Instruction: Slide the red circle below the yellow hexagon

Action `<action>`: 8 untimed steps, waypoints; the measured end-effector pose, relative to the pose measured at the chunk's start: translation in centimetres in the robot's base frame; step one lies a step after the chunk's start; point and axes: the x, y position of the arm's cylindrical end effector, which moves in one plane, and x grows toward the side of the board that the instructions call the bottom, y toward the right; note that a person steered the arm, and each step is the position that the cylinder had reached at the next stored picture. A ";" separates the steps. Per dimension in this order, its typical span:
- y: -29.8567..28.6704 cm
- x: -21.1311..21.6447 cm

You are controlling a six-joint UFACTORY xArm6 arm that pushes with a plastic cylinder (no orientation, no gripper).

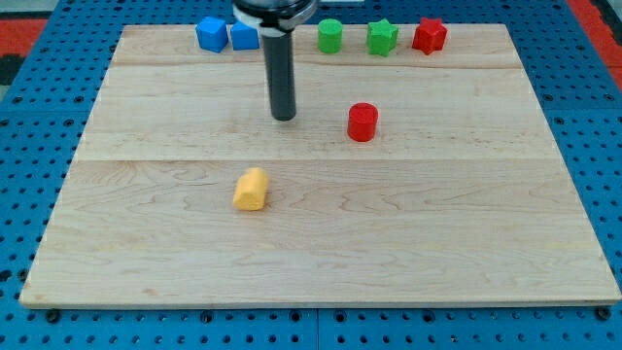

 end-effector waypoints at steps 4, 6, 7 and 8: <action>12.2 0.1; 17.7 -0.5; 17.8 -3.8; 10.6 -5.7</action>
